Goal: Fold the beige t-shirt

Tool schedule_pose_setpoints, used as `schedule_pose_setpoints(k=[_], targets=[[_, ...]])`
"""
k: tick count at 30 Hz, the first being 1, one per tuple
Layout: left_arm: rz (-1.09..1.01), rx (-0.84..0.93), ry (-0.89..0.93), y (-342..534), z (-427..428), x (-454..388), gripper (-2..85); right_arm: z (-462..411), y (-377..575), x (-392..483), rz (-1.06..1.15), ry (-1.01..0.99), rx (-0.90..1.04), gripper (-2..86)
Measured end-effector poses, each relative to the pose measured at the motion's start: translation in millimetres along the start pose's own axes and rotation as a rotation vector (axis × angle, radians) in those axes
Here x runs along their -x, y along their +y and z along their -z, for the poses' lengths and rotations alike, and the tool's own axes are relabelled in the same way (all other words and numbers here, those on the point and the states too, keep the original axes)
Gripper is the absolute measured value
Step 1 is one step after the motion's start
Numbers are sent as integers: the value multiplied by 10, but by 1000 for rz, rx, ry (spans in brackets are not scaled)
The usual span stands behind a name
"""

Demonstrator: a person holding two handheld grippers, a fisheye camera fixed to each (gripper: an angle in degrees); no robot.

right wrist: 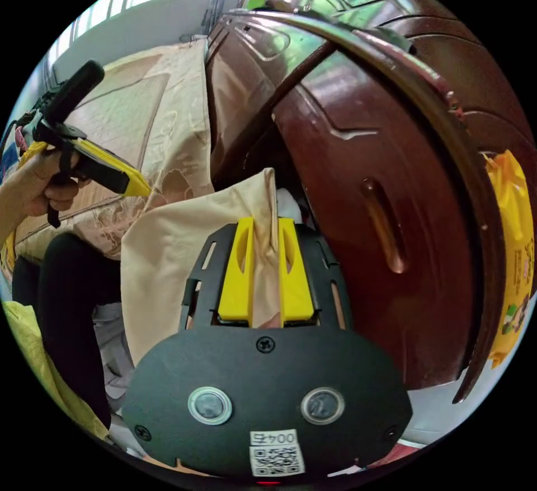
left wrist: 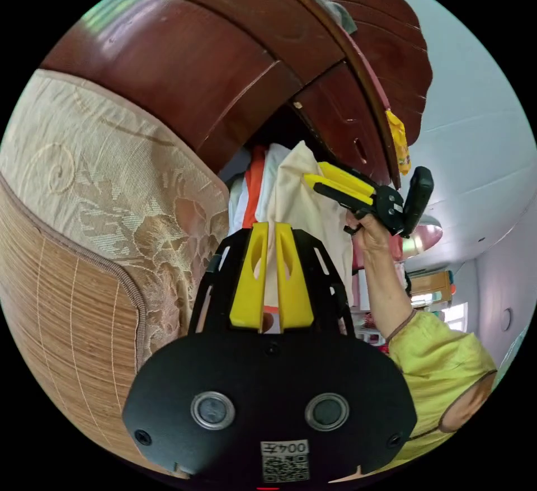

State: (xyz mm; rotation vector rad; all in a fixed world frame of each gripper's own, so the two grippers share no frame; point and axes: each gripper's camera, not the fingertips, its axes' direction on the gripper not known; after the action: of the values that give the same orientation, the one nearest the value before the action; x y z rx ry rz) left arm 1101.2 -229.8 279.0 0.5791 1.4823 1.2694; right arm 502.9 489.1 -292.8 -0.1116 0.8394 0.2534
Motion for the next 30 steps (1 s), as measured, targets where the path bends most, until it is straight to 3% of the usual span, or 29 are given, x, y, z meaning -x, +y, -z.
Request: schedule_pose_setpoints(k=[6, 13, 16, 21, 30], targets=[[-219, -97, -35, -109, -93, -934, 4, 796, 1044, -367, -202, 84, -139, 75], [-277, 69, -268, -496, -858, -1513, 2, 743, 2079, -805, -334, -28, -90, 63], [-199, 101, -213, -660, -982, -1423, 2, 450, 2281, -1072, -373, -69, -3, 76], [-138, 118, -159, -1012, -980, -1558, 3, 395, 2662, -1618, -518, -265, -51, 70], [-166, 24, -116, -1229, -188, -2158, 9, 1607, 3890, -1351, -534, -294, -174, 109]])
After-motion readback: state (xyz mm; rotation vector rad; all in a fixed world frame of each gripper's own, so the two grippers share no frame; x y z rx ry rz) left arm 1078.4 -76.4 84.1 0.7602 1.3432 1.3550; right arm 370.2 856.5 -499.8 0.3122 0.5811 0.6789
